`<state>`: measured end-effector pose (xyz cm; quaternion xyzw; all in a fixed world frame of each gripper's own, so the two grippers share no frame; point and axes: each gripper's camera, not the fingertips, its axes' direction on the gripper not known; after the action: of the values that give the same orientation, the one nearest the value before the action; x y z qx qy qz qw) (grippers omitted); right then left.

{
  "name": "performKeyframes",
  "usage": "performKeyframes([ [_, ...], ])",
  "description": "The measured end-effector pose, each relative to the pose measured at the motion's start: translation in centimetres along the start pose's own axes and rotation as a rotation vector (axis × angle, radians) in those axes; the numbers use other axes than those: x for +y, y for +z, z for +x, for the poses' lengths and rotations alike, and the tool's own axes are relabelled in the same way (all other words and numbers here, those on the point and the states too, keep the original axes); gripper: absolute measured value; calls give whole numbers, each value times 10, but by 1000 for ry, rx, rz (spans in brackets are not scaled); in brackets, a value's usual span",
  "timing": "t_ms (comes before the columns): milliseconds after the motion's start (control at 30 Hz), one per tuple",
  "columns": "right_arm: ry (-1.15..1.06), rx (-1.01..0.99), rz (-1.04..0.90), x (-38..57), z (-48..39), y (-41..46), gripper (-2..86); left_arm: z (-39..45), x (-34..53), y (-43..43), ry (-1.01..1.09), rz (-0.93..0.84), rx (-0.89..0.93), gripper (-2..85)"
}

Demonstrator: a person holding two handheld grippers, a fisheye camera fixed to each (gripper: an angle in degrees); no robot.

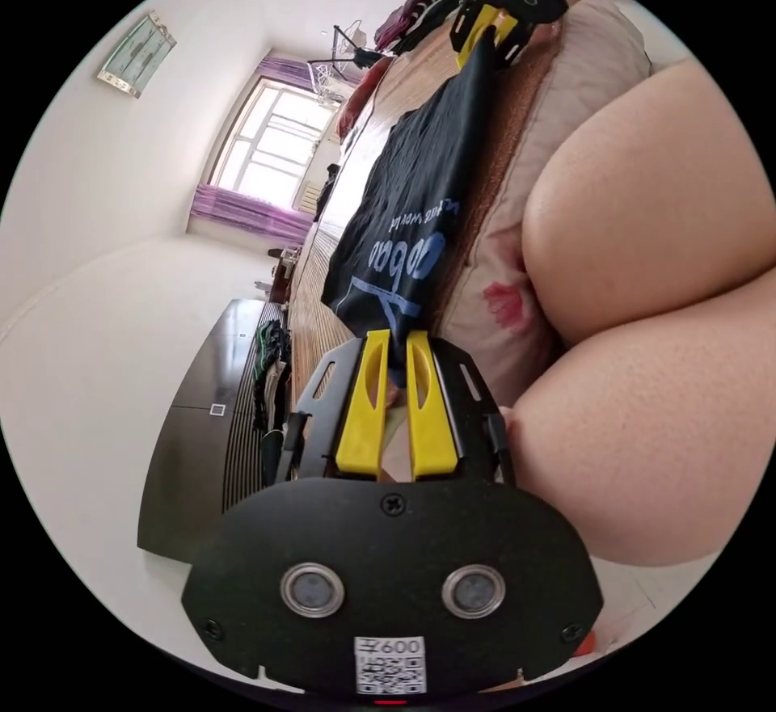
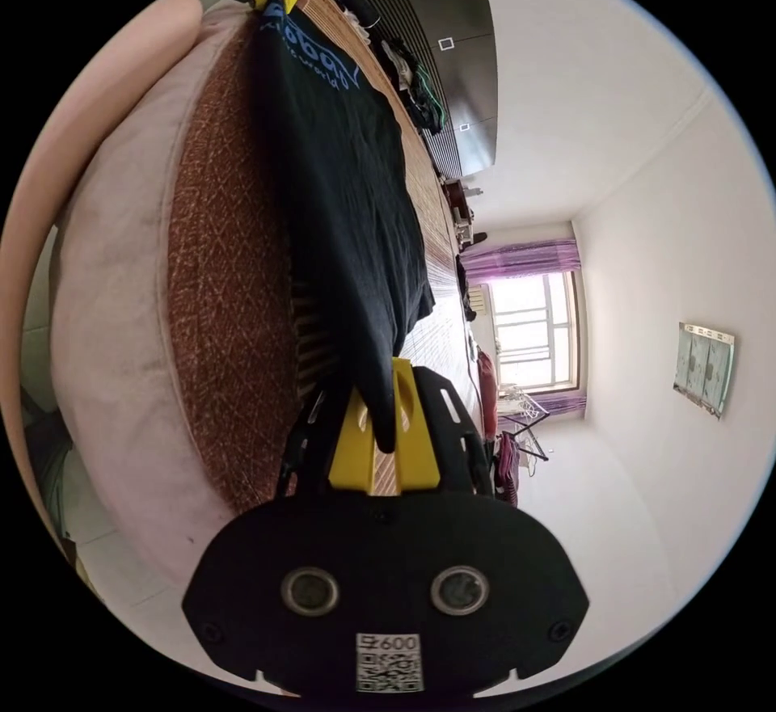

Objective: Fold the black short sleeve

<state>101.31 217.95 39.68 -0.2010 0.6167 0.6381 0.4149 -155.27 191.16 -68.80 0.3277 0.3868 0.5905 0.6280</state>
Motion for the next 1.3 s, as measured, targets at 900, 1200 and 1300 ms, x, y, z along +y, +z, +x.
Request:
performKeyframes([
  [900, -464, -305, -179, -324, 25, -19, -7, 256, -445, -86, 409, 208, 102, 23],
  [1200, -341, -856, -197, -403, 252, -128, -7, 136, -706, -317, 237, -1, 649, 23],
  [1300, -297, -923, -161, -420, 297, -138, -7, 102, -800, -388, 263, -48, 698, 22],
])
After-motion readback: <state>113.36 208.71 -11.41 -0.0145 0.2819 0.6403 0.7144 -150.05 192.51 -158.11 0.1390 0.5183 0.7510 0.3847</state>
